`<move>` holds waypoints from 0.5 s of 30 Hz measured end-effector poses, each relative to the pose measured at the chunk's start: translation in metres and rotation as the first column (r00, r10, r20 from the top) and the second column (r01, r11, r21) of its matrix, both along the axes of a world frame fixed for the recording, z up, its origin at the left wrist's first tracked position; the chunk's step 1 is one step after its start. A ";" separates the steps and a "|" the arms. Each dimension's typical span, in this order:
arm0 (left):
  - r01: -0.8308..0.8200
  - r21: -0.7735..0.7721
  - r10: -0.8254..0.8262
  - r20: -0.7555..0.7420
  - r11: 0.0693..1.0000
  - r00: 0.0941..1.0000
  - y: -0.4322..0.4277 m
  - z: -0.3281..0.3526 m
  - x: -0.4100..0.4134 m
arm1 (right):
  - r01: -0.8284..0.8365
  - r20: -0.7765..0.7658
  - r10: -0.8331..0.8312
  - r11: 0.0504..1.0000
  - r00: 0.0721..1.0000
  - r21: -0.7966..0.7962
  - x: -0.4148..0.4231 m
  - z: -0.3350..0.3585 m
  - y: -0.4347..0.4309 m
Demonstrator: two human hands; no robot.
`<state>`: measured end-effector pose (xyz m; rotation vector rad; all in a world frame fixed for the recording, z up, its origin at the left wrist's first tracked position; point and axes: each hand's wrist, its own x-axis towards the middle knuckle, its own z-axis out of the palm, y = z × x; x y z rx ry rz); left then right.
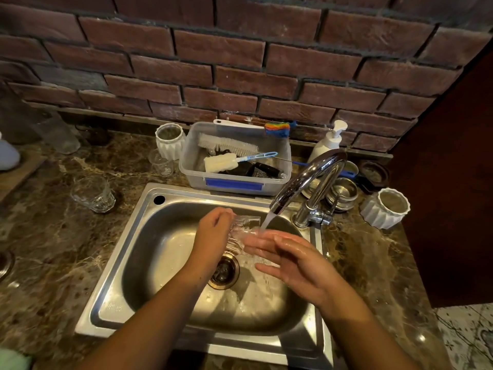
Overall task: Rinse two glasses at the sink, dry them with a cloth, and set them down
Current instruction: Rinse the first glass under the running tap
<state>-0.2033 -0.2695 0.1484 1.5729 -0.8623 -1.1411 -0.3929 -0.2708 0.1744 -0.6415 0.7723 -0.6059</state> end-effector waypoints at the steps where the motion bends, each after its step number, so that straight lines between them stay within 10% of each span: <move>1: 0.024 -0.016 -0.024 0.015 1.000 1.000 0.000 0.000 -0.002 | 0.012 0.047 -0.014 0.999 0.999 0.040 0.004 0.000 0.000; 5: 0.029 0.038 -0.029 0.003 0.999 1.000 0.005 -0.006 -0.015 | 0.078 0.114 -0.100 0.980 0.988 0.183 0.026 -0.005 0.005; 15: 0.033 0.058 -0.022 -0.174 0.998 0.985 0.013 -0.006 -0.014 | -0.006 -0.252 -0.022 0.994 0.968 -0.109 0.035 0.003 0.005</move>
